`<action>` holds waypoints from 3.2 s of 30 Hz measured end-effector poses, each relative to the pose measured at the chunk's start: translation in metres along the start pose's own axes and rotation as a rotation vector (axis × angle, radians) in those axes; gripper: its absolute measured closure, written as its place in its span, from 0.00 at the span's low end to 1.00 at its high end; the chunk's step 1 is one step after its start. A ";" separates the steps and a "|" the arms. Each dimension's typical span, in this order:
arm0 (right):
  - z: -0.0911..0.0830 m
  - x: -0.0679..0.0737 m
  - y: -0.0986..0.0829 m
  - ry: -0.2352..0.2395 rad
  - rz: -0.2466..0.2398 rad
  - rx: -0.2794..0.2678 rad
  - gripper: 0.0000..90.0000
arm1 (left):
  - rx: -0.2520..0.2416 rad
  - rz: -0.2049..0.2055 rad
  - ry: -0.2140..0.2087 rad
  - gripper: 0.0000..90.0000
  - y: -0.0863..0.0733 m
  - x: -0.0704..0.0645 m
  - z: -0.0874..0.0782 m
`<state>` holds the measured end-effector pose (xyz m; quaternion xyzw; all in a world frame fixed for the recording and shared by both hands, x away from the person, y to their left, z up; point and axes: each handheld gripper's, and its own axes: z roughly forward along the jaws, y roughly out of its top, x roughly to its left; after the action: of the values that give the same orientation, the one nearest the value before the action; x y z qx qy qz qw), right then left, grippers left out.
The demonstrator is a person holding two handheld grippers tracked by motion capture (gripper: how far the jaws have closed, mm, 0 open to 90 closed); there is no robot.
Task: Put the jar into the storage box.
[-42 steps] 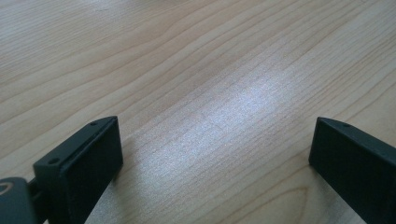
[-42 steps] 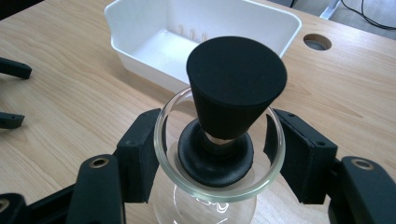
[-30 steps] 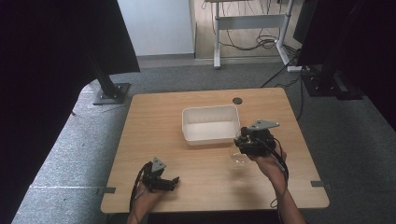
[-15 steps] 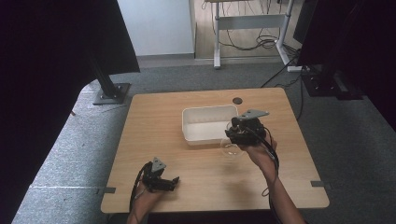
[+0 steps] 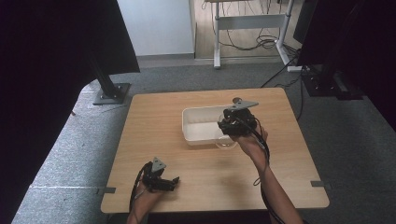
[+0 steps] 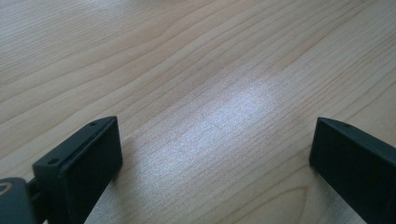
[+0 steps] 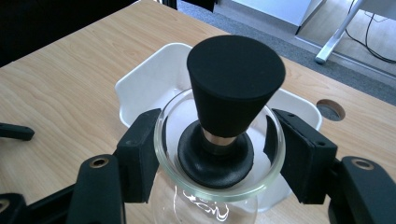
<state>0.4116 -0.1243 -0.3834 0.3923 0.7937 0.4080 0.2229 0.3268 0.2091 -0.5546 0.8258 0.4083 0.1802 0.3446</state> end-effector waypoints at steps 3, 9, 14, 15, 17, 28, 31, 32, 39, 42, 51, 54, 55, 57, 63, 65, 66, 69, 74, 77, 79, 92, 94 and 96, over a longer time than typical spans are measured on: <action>0.005 0.000 0.003 -0.003 -0.001 0.002 0.40 | 0.000 0.001 -0.001 0.02 0.000 0.000 0.000; 0.015 -0.001 0.012 -0.010 -0.002 0.003 0.40 | 0.000 0.002 -0.002 0.02 0.000 0.000 0.000; 0.023 -0.002 0.021 -0.014 0.003 -0.003 0.40 | -0.001 0.000 -0.003 0.02 0.000 0.000 0.000; 0.025 -0.002 0.022 -0.014 0.002 -0.003 0.40 | -0.002 0.000 -0.003 0.02 0.000 0.000 0.000; 0.030 -0.002 0.024 -0.013 0.003 -0.004 0.40 | -0.003 -0.001 -0.003 0.02 0.000 0.000 0.000; 0.056 0.001 0.034 0.000 0.016 -0.017 0.40 | -0.001 0.005 -0.005 0.02 0.000 0.000 0.000; 0.063 0.003 0.035 0.007 0.018 -0.017 0.40 | 0.000 0.005 -0.006 0.02 0.000 0.000 0.000; 0.066 0.004 0.036 0.008 0.017 -0.018 0.40 | 0.002 0.008 -0.006 0.02 0.000 0.000 0.000; 0.083 0.007 0.039 0.009 0.014 -0.016 0.40 | -0.001 0.006 -0.006 0.02 0.000 0.000 0.000; 0.090 0.009 0.039 0.009 0.012 -0.018 0.40 | -0.001 0.006 -0.007 0.02 0.000 0.000 0.000; 0.110 0.015 0.040 0.010 0.003 -0.019 0.40 | -0.001 0.008 -0.008 0.02 0.000 0.000 0.000; 0.116 0.016 0.040 0.009 0.003 -0.023 0.40 | -0.001 0.010 -0.007 0.02 0.000 0.000 0.000; 0.118 0.016 0.040 0.010 0.002 -0.021 0.40 | -0.002 0.007 -0.009 0.02 0.000 -0.001 0.000; 0.123 0.017 0.040 0.011 0.002 -0.018 0.40 | 0.001 0.009 -0.009 0.02 0.000 0.000 0.000; 0.137 0.021 0.038 0.015 -0.005 -0.021 0.40 | 0.001 0.008 -0.009 0.02 0.000 0.000 0.000; 0.142 0.023 0.038 0.018 -0.012 -0.019 0.40 | 0.001 0.009 -0.009 0.02 0.000 0.000 0.000; 0.144 0.024 0.037 0.017 -0.016 -0.017 0.40 | 0.001 0.009 -0.009 0.02 0.000 0.000 0.000; 0.150 0.026 0.035 0.017 -0.026 -0.010 0.40 | 0.001 0.009 -0.009 0.02 0.000 0.000 0.000; 0.153 0.025 0.035 0.022 -0.013 -0.006 0.40 | 0.001 0.010 -0.009 0.02 0.000 0.000 0.000; 0.153 0.023 0.036 0.035 -0.001 0.010 0.40 | 0.001 0.010 -0.010 0.02 0.000 -0.001 0.000; 0.154 0.024 0.037 0.038 0.002 0.014 0.39 | 0.001 0.010 -0.010 0.02 0.000 0.000 0.000; 0.154 0.020 0.030 0.092 -0.001 0.005 0.12 | 0.001 0.010 -0.010 0.02 0.000 -0.001 0.000; 0.151 0.018 0.029 0.093 0.011 -0.005 0.11 | 0.001 0.010 -0.010 0.02 0.000 -0.001 0.000; 0.147 0.016 0.029 0.096 0.013 -0.014 0.11 | 0.001 0.010 -0.010 0.02 0.000 -0.001 0.000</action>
<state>0.5137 -0.0316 -0.4438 0.3757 0.7980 0.4334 0.1850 0.3264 0.2088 -0.5546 0.8290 0.4024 0.1776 0.3453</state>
